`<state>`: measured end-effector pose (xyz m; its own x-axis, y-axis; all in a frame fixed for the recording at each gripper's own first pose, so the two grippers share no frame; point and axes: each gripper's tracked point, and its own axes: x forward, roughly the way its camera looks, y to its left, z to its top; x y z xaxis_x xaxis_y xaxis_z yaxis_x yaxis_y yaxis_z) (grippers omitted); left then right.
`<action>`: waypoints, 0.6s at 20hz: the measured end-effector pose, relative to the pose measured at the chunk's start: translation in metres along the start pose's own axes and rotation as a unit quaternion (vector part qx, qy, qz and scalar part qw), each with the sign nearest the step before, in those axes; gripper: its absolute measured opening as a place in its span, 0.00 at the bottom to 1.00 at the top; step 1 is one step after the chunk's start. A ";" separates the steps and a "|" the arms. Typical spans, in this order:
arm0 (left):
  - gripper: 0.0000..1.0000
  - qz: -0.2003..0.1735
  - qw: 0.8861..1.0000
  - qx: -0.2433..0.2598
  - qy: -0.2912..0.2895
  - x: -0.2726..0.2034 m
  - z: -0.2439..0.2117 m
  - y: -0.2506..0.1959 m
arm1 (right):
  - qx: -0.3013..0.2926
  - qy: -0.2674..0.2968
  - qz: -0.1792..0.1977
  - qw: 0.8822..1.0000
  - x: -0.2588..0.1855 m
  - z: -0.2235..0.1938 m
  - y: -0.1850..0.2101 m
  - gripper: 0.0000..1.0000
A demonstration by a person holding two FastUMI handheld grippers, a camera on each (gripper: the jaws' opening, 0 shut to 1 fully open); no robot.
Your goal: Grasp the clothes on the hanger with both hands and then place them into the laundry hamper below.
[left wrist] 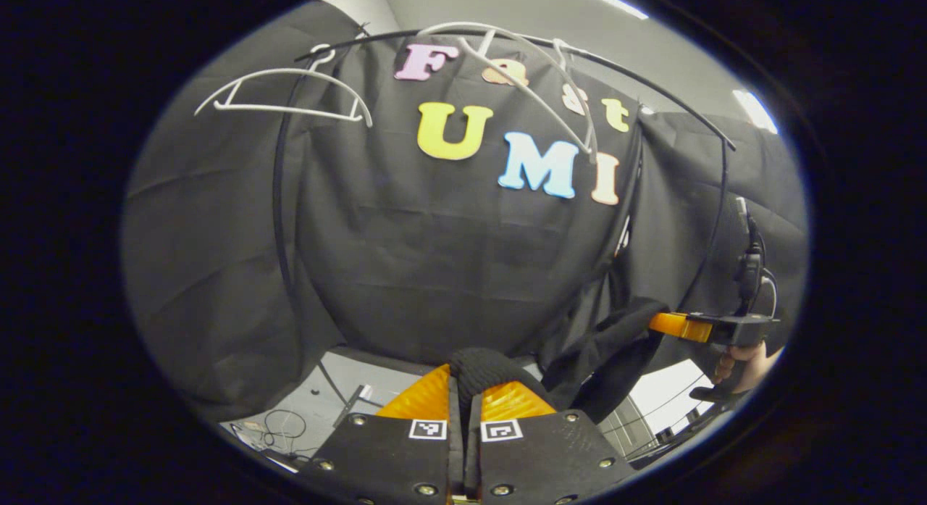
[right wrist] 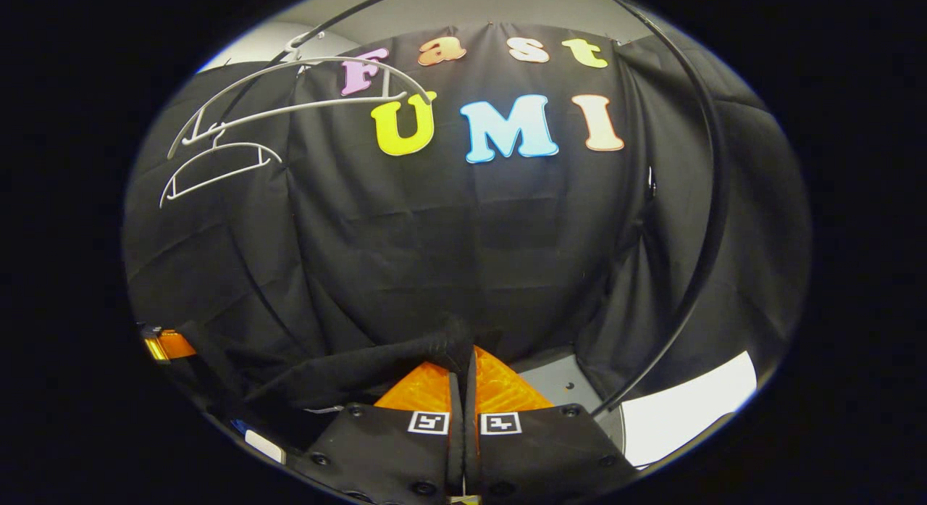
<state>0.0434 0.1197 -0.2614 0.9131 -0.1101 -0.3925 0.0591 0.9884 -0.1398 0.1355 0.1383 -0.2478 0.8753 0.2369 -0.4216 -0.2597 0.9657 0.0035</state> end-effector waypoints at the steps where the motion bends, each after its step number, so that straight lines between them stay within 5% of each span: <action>1: 0.02 -0.012 1.000 0.007 0.010 0.004 -0.009 0.001 | 0.006 0.010 -0.005 1.000 -0.005 -0.011 0.006 0.02; 6: 0.02 -0.047 0.997 0.036 0.043 0.029 -0.040 -0.003 | 0.025 0.058 -0.025 0.998 -0.009 -0.060 0.022 0.02; 12: 0.02 -0.028 0.995 0.054 0.074 0.060 -0.078 0.001 | 0.047 0.125 -0.040 0.990 0.005 -0.115 0.015 0.02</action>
<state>0.0666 0.1054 -0.3560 0.8385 -0.1724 -0.5169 0.1591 0.9848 -0.0704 0.0891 0.1421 -0.3539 0.7602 0.1366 -0.6352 -0.1443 0.9887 0.0399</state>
